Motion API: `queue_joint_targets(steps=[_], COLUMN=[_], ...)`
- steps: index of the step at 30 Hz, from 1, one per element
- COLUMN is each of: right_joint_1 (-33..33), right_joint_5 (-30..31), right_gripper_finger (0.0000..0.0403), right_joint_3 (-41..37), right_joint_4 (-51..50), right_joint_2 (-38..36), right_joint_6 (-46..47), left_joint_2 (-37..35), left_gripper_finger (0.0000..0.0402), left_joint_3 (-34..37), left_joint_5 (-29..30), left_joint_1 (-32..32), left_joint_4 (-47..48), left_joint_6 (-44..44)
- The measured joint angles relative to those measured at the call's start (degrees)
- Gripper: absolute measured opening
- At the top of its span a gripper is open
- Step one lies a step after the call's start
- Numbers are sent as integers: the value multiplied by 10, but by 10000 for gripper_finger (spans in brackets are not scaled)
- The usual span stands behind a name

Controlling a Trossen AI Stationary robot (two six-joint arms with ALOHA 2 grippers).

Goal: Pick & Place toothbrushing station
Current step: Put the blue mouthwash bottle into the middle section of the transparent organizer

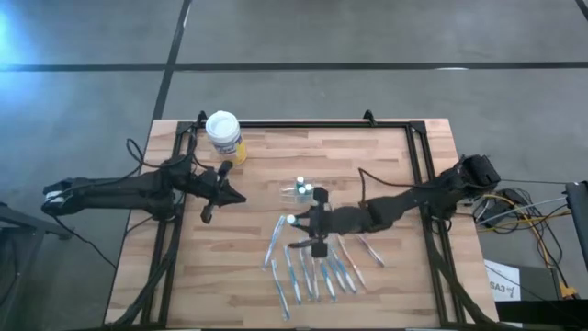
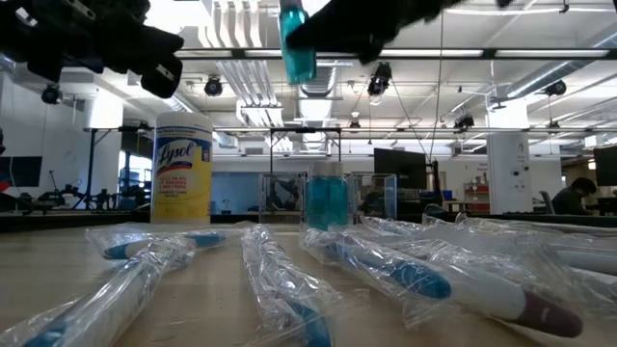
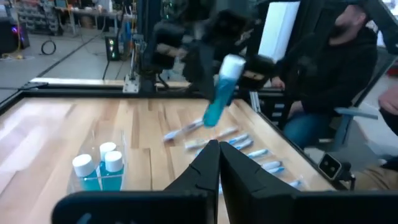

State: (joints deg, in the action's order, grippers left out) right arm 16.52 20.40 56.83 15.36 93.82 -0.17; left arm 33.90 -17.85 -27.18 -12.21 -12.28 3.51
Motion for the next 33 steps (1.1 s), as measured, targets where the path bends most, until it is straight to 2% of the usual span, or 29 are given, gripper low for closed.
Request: queue_joint_targets(steps=[4,9,15,23,29,33], right_joint_1=[-30,-48,-62,-75,-100,-118], right_joint_5=[-57,-76,-135,-239,-281,-283], right_gripper_finger=[75,75,75,75,75,75], right_joint_3=[-60,-97,-108,-106,-109,-111], right_joint_4=[89,105,109,126,131,162], right_joint_2=[0,0,0,0,0,0], right_joint_6=[-12,-27,-74,-135,-133,-122], left_joint_2=[10,57,176,349,457,506], left_gripper_finger=[31,73,116,124,137,160], left_joint_3=[-59,-157,-297,-479,-629,-697], left_joint_5=[1,45,72,84,198,265], left_joint_1=[0,5,24,53,113,161], left_joint_4=[117,242,375,490,614,649], left_joint_6=[-20,-26,-78,-122,-124,-106])
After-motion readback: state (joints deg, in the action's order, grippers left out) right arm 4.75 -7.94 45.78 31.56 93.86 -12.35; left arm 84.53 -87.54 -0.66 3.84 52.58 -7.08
